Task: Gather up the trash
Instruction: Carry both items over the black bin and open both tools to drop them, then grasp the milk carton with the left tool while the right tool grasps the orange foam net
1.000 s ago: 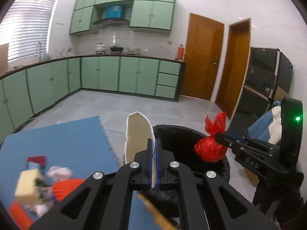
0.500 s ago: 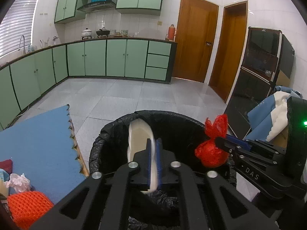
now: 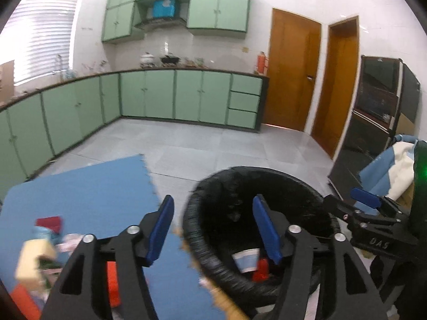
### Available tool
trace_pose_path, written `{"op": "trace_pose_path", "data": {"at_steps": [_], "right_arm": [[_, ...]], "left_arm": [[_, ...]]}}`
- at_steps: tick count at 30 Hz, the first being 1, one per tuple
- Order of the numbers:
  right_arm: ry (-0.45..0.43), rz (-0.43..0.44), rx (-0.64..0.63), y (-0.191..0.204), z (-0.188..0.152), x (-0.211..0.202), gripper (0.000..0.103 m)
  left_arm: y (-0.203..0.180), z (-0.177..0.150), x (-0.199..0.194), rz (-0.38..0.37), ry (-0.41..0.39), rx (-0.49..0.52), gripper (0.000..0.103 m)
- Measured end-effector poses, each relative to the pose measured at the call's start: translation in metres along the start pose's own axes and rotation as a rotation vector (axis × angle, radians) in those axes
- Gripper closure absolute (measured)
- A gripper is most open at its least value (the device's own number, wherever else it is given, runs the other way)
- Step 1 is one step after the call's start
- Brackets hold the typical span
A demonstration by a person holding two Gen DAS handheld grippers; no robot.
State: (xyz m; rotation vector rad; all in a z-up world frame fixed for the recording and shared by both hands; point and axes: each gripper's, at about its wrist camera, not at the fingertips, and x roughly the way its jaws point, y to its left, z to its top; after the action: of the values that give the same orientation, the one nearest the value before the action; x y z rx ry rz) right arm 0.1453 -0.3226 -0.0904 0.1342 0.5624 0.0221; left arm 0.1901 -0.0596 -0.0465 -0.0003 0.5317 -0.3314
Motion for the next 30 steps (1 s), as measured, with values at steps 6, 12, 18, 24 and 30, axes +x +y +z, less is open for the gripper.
{"op": "trace_pose_path", "data": {"at_steps": [6,12,18,24,30], "right_arm": [[-0.003,0.105,-0.031,0.063,-0.007,-0.008,0.013],[0.018,0.188,-0.105,0.130,-0.017,-0.001,0.013],[0.055,0.289,-0.178,0.192,-0.028,0.014,0.014],[0.116,0.330,-0.265,0.234,-0.049,0.036,0.019],[0.172,0.375,-0.303,0.257,-0.059,0.052,0.019]], "left_arm": [[0.064,-0.021,-0.050,0.166,-0.021,-0.060,0.037],[0.123,-0.044,-0.089,0.341,-0.030,-0.113,0.037],[0.149,-0.064,-0.106,0.405,-0.019,-0.172,0.037],[0.160,-0.079,-0.099,0.446,-0.004,-0.161,0.037],[0.171,-0.092,-0.097,0.459,0.011,-0.180,0.037]]}}
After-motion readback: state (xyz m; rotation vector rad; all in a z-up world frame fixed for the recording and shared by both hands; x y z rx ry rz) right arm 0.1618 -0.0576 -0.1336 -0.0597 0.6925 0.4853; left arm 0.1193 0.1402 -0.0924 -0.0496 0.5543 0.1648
